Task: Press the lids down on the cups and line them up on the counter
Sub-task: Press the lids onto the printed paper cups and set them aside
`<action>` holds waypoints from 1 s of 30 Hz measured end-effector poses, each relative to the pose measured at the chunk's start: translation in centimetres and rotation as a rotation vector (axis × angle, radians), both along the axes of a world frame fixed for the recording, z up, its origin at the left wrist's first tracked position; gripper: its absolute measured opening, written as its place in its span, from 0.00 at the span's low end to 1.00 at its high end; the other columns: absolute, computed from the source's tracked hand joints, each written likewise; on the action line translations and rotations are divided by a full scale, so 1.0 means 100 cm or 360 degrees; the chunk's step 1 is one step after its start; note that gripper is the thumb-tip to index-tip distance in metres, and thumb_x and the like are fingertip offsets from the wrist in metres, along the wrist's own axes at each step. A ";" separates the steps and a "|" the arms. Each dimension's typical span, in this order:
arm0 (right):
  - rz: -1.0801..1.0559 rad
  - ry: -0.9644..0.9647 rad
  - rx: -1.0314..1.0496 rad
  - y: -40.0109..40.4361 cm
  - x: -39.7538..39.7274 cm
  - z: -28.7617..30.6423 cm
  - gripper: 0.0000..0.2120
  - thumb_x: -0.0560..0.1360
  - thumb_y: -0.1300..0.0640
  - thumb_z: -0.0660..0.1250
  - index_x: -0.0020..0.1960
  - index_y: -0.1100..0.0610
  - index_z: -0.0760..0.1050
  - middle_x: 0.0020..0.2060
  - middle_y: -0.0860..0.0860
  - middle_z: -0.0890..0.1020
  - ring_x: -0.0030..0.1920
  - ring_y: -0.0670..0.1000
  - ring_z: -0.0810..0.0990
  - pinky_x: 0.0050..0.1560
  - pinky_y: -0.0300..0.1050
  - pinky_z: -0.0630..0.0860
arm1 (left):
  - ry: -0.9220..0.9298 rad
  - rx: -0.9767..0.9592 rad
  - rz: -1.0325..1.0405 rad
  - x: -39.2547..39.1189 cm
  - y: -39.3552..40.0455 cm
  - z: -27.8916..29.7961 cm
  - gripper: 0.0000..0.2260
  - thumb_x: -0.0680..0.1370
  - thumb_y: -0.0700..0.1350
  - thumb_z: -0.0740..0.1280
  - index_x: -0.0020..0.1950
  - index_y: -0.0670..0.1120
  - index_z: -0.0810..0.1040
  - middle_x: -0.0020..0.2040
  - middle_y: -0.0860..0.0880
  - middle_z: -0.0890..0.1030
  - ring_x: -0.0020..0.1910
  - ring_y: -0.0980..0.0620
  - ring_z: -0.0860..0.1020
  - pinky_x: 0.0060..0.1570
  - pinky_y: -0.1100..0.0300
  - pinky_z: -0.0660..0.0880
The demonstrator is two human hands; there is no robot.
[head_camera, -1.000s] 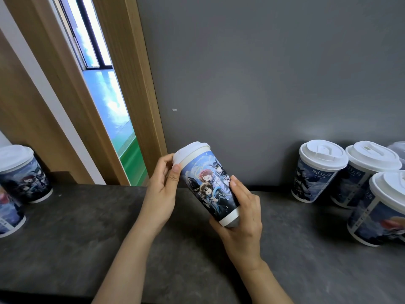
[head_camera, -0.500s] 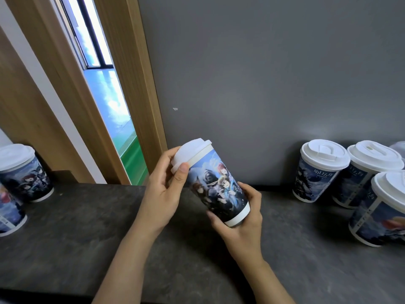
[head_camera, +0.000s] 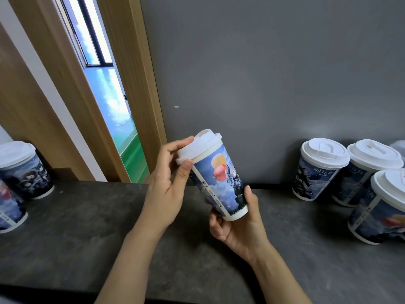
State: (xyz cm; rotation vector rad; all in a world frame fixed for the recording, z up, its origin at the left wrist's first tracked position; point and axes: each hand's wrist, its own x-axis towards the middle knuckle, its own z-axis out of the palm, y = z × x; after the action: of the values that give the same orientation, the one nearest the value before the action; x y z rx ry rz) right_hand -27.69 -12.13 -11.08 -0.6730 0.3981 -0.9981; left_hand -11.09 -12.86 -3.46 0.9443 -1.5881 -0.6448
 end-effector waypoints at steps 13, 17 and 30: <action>-0.0406 0.0482 -0.0407 0.004 0.013 -0.010 0.33 0.63 0.54 0.78 0.66 0.56 0.72 0.55 0.62 0.81 0.42 0.59 0.83 0.38 0.47 0.80 | -0.0261 -0.0094 0.0558 0.003 -0.011 -0.009 0.05 0.81 0.59 0.58 0.55 0.63 0.69 0.50 0.67 0.77 0.52 0.65 0.78 0.41 0.65 0.78; -0.0109 -0.0015 -0.0216 0.003 0.004 -0.004 0.35 0.64 0.45 0.78 0.65 0.63 0.75 0.53 0.64 0.79 0.38 0.55 0.80 0.34 0.42 0.76 | -0.0118 -0.0006 0.0281 0.002 -0.010 -0.010 0.09 0.82 0.53 0.58 0.61 0.64 0.69 0.57 0.67 0.76 0.61 0.61 0.76 0.57 0.49 0.78; 0.0201 0.0165 0.0024 -0.003 0.001 -0.010 0.38 0.57 0.47 0.84 0.62 0.60 0.79 0.52 0.61 0.84 0.43 0.58 0.85 0.41 0.45 0.81 | -0.0615 -0.0273 0.0792 -0.006 -0.013 0.005 0.10 0.80 0.50 0.64 0.57 0.49 0.80 0.51 0.53 0.80 0.49 0.51 0.78 0.49 0.46 0.77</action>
State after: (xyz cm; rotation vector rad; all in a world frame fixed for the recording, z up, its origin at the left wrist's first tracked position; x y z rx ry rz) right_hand -27.60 -12.40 -12.12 -0.7296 0.4480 -0.8422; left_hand -11.67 -14.13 -2.97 1.3259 -1.6167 0.0249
